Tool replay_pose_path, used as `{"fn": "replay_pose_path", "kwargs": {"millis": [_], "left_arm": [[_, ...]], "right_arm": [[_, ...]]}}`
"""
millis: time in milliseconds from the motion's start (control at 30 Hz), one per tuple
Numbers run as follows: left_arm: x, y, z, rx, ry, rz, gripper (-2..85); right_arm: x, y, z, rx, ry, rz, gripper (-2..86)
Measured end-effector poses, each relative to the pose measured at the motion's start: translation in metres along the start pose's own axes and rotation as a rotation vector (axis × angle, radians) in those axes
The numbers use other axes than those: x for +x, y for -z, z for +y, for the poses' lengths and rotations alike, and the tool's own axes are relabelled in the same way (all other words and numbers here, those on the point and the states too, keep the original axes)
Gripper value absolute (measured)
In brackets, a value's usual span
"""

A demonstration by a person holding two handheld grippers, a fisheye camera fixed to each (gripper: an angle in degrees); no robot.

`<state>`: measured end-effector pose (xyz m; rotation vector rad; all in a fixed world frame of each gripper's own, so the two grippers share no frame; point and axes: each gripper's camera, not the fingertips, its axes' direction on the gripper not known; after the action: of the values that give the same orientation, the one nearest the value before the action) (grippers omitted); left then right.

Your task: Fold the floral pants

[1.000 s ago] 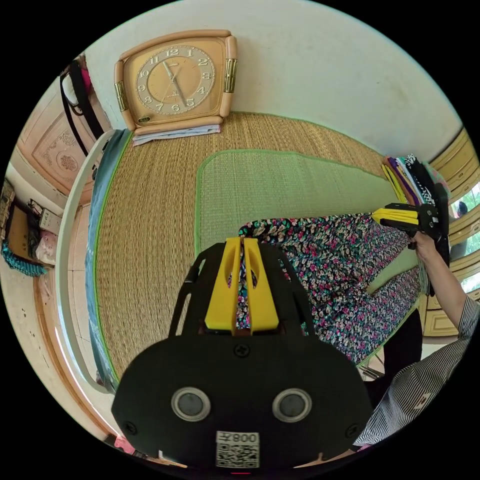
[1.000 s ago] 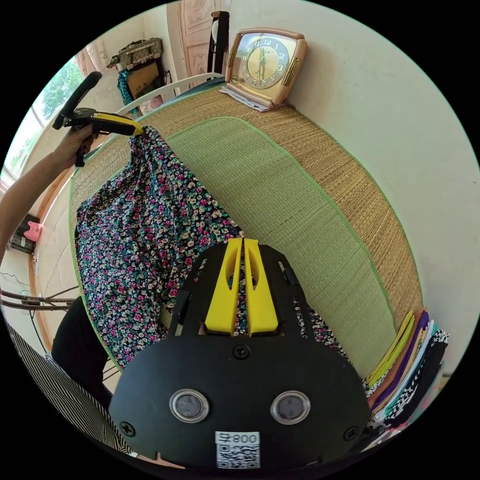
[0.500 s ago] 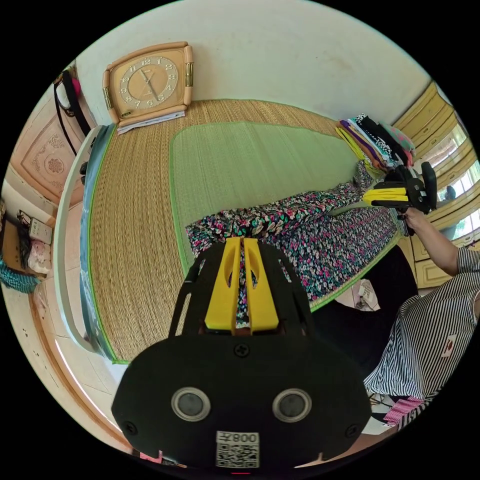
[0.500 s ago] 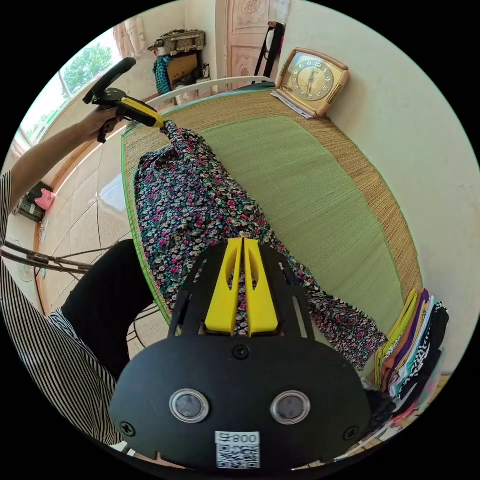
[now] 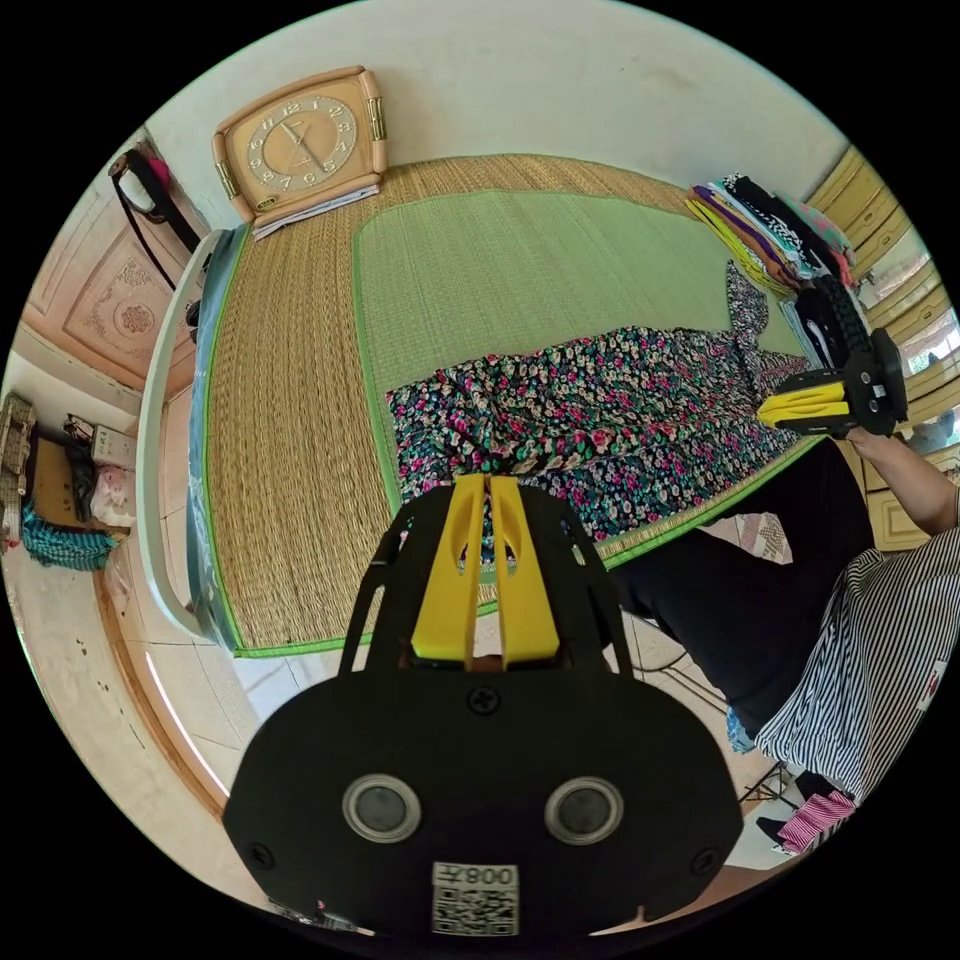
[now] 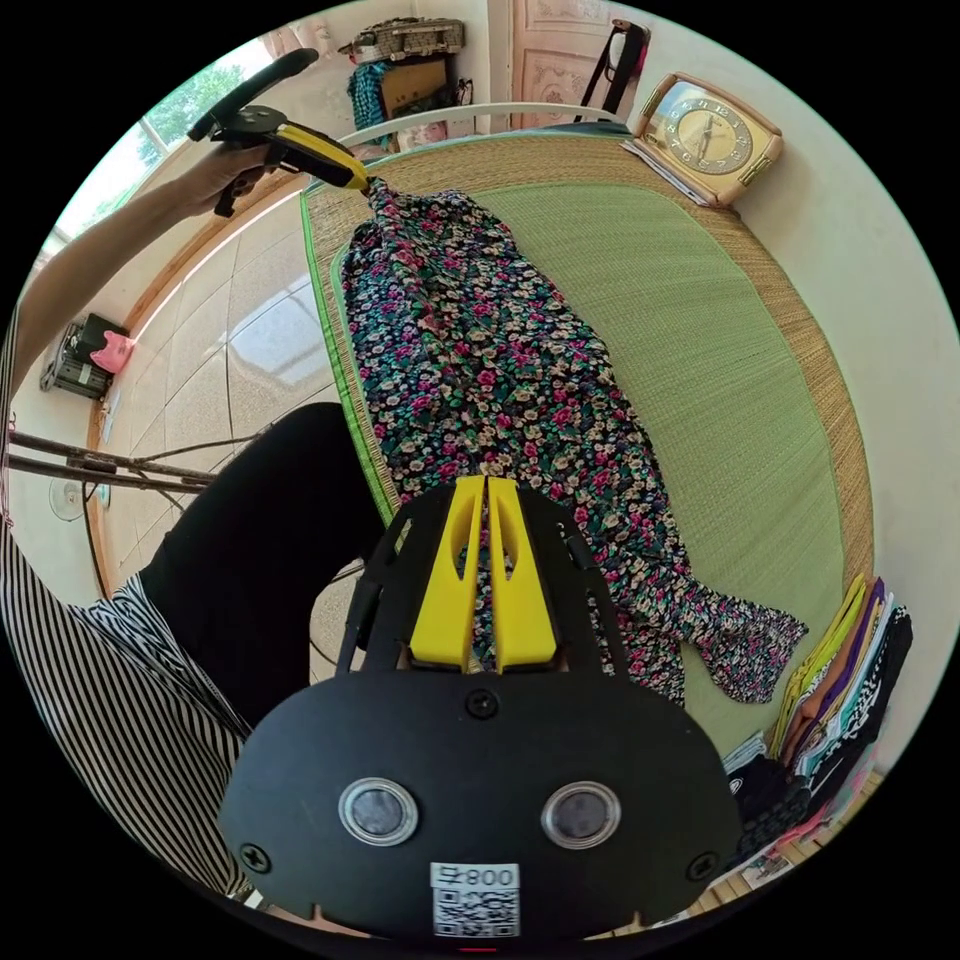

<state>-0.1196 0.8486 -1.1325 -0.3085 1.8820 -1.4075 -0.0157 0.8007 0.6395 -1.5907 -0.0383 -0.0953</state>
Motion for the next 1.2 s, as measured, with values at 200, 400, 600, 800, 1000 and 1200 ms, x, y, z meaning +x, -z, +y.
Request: {"fn": "replay_pose_path", "kwargs": {"millis": [200, 400, 600, 800, 1000, 1200], "left_arm": [[-0.017, -0.013, 0.024, -0.028, -0.029, -0.029, 0.9], [-0.044, -0.057, 0.063, -0.086, 0.029, 0.017, 0.9], [-0.068, -0.090, 0.096, -0.107, 0.048, 0.040, 1.1], [-0.099, -0.110, 0.134, -0.045, 0.142, 0.124, 2.7], [-0.154, -0.143, 0.179, 0.167, 0.453, 0.466, 6.4], [-0.176, -0.185, 0.206, 0.228, 0.602, 0.542, 1.5]], "right_arm": [[-0.011, -0.013, -0.017, -0.018, 0.022, -0.019, 0.4], [-0.021, -0.045, -0.035, -0.081, 0.043, -0.065, 0.4], [-0.014, -0.069, -0.046, -0.122, 0.036, -0.105, 0.3], [-0.009, -0.092, -0.054, -0.155, 0.042, -0.115, 0.4], [0.006, -0.104, -0.055, -0.142, 0.011, -0.163, 0.4], [0.014, -0.114, -0.053, -0.142, 0.009, -0.165, 0.4]]}}
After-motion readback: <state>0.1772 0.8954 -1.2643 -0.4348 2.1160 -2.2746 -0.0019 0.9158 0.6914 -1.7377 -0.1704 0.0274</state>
